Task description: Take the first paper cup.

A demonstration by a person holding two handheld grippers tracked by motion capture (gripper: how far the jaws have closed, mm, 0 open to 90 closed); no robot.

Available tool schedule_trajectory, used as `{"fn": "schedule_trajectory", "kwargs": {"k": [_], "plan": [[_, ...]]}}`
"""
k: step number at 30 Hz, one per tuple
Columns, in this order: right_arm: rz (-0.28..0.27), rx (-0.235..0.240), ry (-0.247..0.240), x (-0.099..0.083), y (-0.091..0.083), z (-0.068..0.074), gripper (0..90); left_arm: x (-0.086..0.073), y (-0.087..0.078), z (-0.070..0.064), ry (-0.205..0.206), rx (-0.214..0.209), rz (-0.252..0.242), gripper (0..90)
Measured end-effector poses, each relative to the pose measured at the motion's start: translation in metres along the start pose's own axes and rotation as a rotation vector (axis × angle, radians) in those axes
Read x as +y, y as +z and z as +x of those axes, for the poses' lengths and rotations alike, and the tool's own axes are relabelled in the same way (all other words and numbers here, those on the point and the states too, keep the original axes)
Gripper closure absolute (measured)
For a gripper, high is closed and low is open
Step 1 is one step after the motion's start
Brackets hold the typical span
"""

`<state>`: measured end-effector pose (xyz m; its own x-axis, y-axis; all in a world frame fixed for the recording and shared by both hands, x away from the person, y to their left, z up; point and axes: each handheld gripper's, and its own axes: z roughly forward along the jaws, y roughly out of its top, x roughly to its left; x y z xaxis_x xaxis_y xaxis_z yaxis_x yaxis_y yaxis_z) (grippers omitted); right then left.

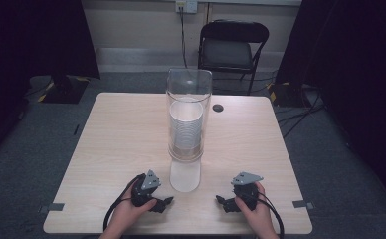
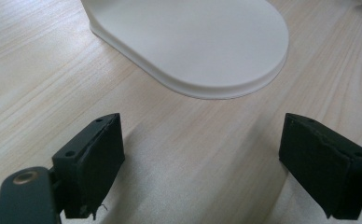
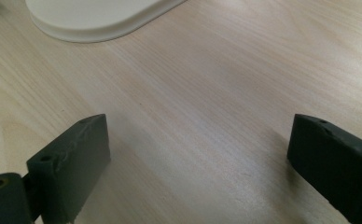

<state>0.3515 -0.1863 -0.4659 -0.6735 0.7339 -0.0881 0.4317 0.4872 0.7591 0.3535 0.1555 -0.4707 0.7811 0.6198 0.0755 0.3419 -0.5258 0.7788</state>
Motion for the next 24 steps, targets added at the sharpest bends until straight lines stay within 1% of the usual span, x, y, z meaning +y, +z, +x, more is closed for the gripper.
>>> {"fn": "schedule_trajectory", "kwargs": {"k": [4, 7, 8, 14, 17, 18, 23, 24], "plan": [[-0.001, 0.001, -0.003, 0.0000, 0.0002, -0.0003, 5.0, 0.0003, 0.0006, -0.0025, -0.014, 0.015, -0.003, 13.3], [-0.002, 0.001, -0.003, 0.0000, 0.0002, -0.0003, 5.0, 0.0005, 0.0008, -0.0028, -0.015, 0.015, -0.003, 12.9], [-0.001, 0.001, -0.003, 0.0000, 0.0002, -0.0003, 5.0, 0.0004, 0.0012, -0.0032, -0.023, 0.015, -0.009, 12.8], [0.000, -0.002, -0.002, 0.0001, 0.0004, -0.0004, 4.4, 0.0004, 0.0012, -0.0030, -0.022, 0.011, -0.007, 12.4], [0.000, -0.002, -0.002, 0.0001, 0.0004, -0.0004, 4.5, 0.0007, 0.0015, -0.0028, -0.014, 0.006, -0.001, 11.7], [0.000, -0.002, -0.002, 0.0001, 0.0005, -0.0004, 4.5, 0.0008, 0.0018, -0.0034, -0.020, 0.006, -0.004, 11.1], [0.000, -0.005, 0.000, 0.0000, 0.0003, -0.0001, 4.5, 0.0010, 0.0016, -0.0032, -0.015, 0.006, 0.001, 10.8], [-0.001, -0.004, 0.000, 0.0000, 0.0003, -0.0001, 4.5, 0.0009, 0.0018, -0.0037, -0.023, 0.005, -0.003, 10.8]]}}
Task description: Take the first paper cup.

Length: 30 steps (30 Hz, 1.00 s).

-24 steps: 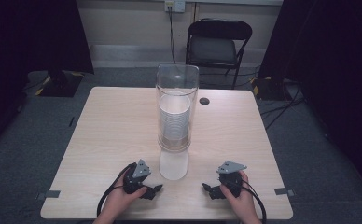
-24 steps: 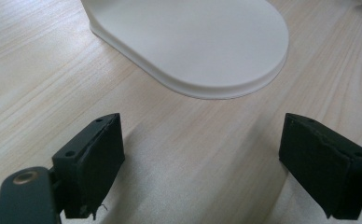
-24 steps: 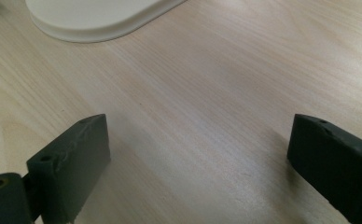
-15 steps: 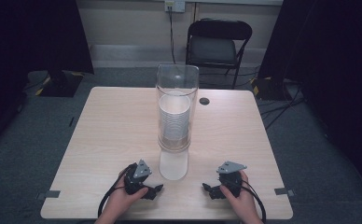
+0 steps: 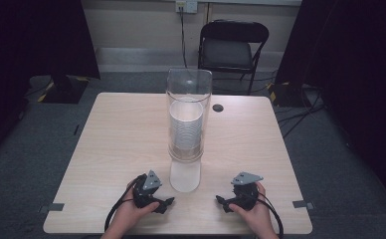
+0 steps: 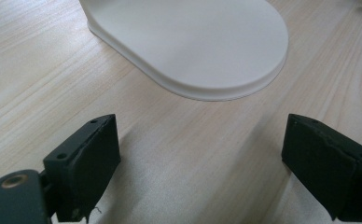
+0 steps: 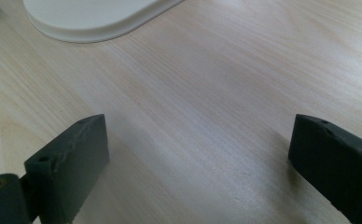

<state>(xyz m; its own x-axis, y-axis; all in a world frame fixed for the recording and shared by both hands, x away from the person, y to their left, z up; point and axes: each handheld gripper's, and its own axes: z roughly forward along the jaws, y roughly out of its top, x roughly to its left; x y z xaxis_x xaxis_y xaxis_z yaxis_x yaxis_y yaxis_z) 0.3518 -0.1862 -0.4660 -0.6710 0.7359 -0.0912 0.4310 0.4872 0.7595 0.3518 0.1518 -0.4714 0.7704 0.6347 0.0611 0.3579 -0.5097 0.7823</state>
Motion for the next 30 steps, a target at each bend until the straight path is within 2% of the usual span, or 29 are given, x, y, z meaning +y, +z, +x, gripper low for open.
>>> {"fn": "schedule_trajectory", "kwargs": {"k": [3, 5, 6, 7, 8, 13, 14, 17, 18, 19, 26, 30], "plan": [[0.000, 0.000, 0.000, 0.000, 0.000, 0.000, 4.4, 0.000, 0.000, 0.000, 0.007, 0.000, 0.004, 10.8], [0.000, 0.000, 0.000, 0.000, 0.000, 0.000, 4.5, 0.001, 0.000, -0.001, 0.006, 0.003, -0.012, 17.1], [0.000, 0.000, 0.000, 0.000, 0.000, 0.000, 4.5, 0.003, 0.001, -0.004, -0.010, -0.008, -0.009, 16.6], [0.000, 0.000, 0.000, 0.000, 0.000, 0.000, 4.5, 0.003, 0.001, -0.004, -0.010, -0.008, -0.009, 15.7], [0.000, 0.000, 0.000, 0.000, 0.000, 0.000, 4.5, 0.007, 0.001, -0.007, -0.012, -0.028, -0.003, 16.3], [0.000, 0.000, 0.000, 0.000, 0.000, 0.000, 4.5, 0.019, -0.003, -0.011, -0.024, -0.046, -0.015, 16.2], [0.000, 0.000, 0.000, 0.000, 0.000, 0.000, 4.4, 0.027, -0.007, -0.012, -0.067, -0.062, -0.059, 16.1], [0.000, 0.000, 0.000, 0.000, 0.000, 0.000, 4.4, 0.035, -0.010, -0.011, -0.079, -0.062, -0.086, 15.9], [0.000, 0.000, 0.000, 0.000, 0.000, 0.000, 4.5, 0.043, -0.013, -0.009, -0.092, -0.041, -0.106, 15.9], [0.000, 0.000, 0.000, 0.000, 0.000, 0.000, 4.5, 0.046, -0.013, -0.008, -0.099, -0.041, -0.120, 15.9], [0.000, 0.000, 0.000, 0.000, 0.000, 0.000, 4.5, 0.068, -0.022, 0.000, -0.111, -0.024, -0.157, 16.4], [0.000, 0.000, -0.001, 0.000, 0.000, 0.000, 4.4, 0.088, -0.030, 0.002, -0.115, -0.018, -0.185, 16.9]]}}
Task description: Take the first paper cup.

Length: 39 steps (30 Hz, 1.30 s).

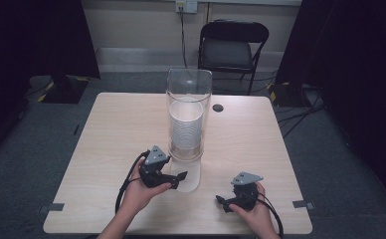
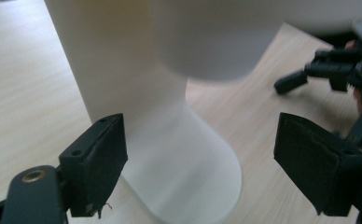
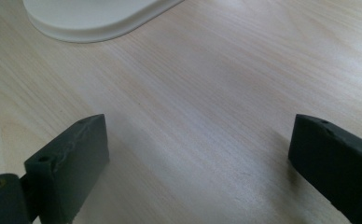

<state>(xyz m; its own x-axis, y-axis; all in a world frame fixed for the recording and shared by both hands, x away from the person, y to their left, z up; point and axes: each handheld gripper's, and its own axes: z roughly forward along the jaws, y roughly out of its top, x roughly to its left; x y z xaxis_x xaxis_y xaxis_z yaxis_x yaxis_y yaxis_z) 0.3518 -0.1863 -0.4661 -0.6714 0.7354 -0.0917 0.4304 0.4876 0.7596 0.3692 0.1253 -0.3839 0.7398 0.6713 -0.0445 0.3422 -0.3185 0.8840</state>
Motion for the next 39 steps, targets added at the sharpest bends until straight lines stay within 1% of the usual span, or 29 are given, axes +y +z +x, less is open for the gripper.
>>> {"fn": "schedule_trajectory", "kwargs": {"k": [2, 3, 4, 5, 9, 11, 13, 15, 18, 19, 21, 22, 23, 27, 30, 31, 32, 33, 34, 35, 36, 38, 39], "plan": [[0.000, 0.000, 0.001, 0.000, 0.000, 0.000, 4.5, 0.007, 0.000, 0.001, 0.018, 0.012, -0.006, 16.9], [0.000, 0.000, 0.001, 0.000, 0.000, 0.000, 4.5, 0.007, 0.000, 0.001, 0.018, 0.012, -0.006, 16.9], [0.000, 0.000, 0.000, 0.000, 0.000, 0.000, 4.4, 0.009, 0.000, 0.001, 0.006, 0.010, -0.015, 16.9], [0.000, 0.000, 0.000, 0.000, 0.000, 0.000, 4.4, 0.012, 0.001, 0.001, 0.004, 0.015, -0.018, 17.0], [0.000, 0.000, 0.000, 0.000, 0.000, 0.000, 4.4, 0.015, 0.005, -0.001, 0.013, 0.030, -0.008, 17.0], [0.000, 0.000, 0.001, 0.000, 0.000, 0.000, 4.5, 0.015, 0.008, -0.001, -0.005, 0.052, -0.038, 17.2], [0.000, 0.000, 0.001, 0.000, 0.000, 0.000, 4.4, 0.014, 0.013, -0.001, 0.012, 0.071, -0.047, 19.4], [0.000, 0.000, 0.001, 0.000, 0.000, 0.000, 4.4, 0.013, 0.014, -0.002, 0.011, 0.069, -0.053, 20.7], [0.000, 0.000, 0.000, 0.000, 0.000, 0.000, 4.4, 0.012, 0.017, -0.003, 0.023, 0.058, -0.063, 27.9], [0.000, 0.000, 0.001, 0.000, 0.000, 0.000, 4.4, 0.013, 0.018, -0.004, 0.025, 0.051, -0.057, 29.2], [0.000, 0.000, 0.001, 0.000, 0.000, 0.000, 4.5, 0.013, 0.018, -0.005, 0.033, 0.046, -0.071, 33.3], [0.000, 0.000, 0.001, 0.000, 0.000, 0.000, 4.4, 0.013, 0.018, -0.005, 0.045, 0.040, -0.069, 36.9], [0.000, 0.000, 0.001, 0.000, 0.000, 0.000, 4.4, 0.014, 0.018, -0.005, 0.036, 0.036, -0.066, 37.9], [0.000, 0.001, 0.000, 0.000, 0.000, 0.000, 4.4, 0.013, 0.018, -0.006, 0.042, 0.043, -0.066, 39.0], [0.000, 0.000, 0.000, 0.000, 0.000, 0.000, 4.4, 0.011, 0.018, -0.006, 0.045, 0.040, -0.062, 39.8], [0.000, 0.001, 0.000, 0.000, 0.000, 0.000, 4.4, 0.010, 0.018, -0.006, 0.053, 0.040, -0.037, 42.1], [0.000, 0.001, 0.001, 0.000, 0.000, 0.000, 4.4, 0.007, 0.020, -0.006, 0.095, 0.052, -0.016, 55.8], [0.000, 0.001, 0.000, 0.000, 0.000, 0.000, 4.4, 0.003, 0.022, -0.005, 0.107, 0.079, -0.013, 72.5], [0.001, 0.001, 0.001, 0.000, 0.000, 0.000, 4.4, 0.000, 0.022, -0.003, 0.087, 0.064, -0.038, 68.7], [0.000, 0.001, 0.001, 0.000, 0.000, 0.000, 4.4, -0.003, 0.022, -0.002, 0.064, 0.061, -0.072, 65.3], [0.000, 0.001, 0.000, 0.000, 0.000, 0.000, 4.4, -0.003, 0.021, -0.003, 0.051, 0.067, -0.078, 59.8], [0.000, 0.001, 0.001, 0.000, 0.000, 0.000, 4.4, -0.002, 0.021, -0.004, 0.026, 0.064, -0.087, 42.6], [0.000, 0.001, 0.001, 0.000, 0.000, 0.000, 4.4, -0.001, 0.020, -0.005, 0.014, 0.065, -0.085, 36.4]]}}
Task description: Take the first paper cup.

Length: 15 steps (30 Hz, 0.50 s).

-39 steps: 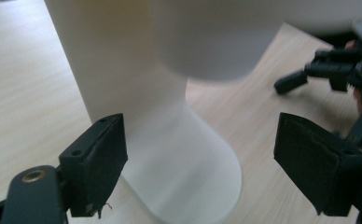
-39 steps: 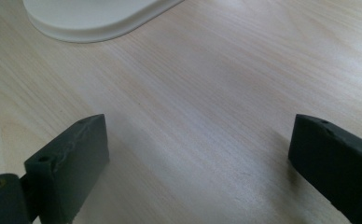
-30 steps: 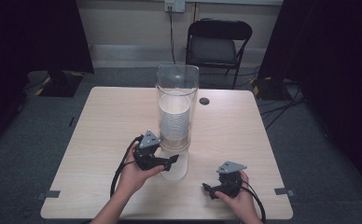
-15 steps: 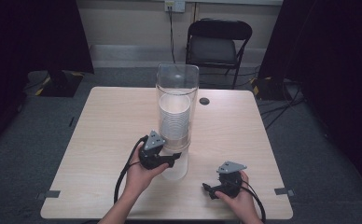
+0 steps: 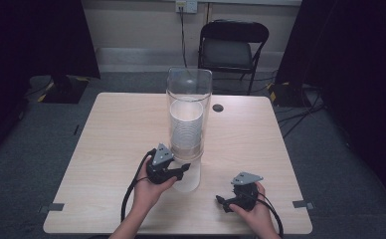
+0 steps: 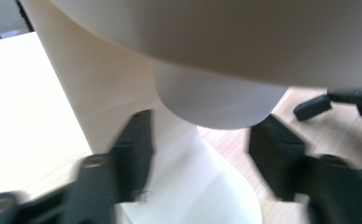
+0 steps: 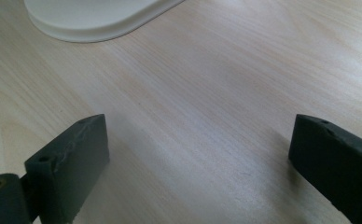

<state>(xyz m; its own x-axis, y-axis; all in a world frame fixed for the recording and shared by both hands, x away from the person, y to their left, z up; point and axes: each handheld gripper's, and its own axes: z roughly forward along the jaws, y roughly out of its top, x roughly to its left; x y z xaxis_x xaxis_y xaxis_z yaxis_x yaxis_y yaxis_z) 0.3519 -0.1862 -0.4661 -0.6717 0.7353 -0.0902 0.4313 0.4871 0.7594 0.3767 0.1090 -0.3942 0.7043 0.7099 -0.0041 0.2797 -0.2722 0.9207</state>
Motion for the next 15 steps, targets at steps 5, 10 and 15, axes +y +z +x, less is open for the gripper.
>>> {"fn": "schedule_trajectory", "kwargs": {"k": [5, 10, 15], "plan": [[0.000, 0.000, 0.000, 0.000, 0.000, 0.000, 4.4, 0.004, -0.004, -0.002, 0.017, -0.001, -0.025, 22.0], [0.000, 0.000, 0.000, 0.000, 0.000, 0.000, 4.4, 0.012, -0.004, -0.006, -0.006, 0.003, -0.068, 20.3], [0.000, 0.000, 0.000, 0.000, 0.000, 0.000, 4.4, 0.020, -0.001, -0.007, -0.008, 0.022, -0.054, 21.1]]}}
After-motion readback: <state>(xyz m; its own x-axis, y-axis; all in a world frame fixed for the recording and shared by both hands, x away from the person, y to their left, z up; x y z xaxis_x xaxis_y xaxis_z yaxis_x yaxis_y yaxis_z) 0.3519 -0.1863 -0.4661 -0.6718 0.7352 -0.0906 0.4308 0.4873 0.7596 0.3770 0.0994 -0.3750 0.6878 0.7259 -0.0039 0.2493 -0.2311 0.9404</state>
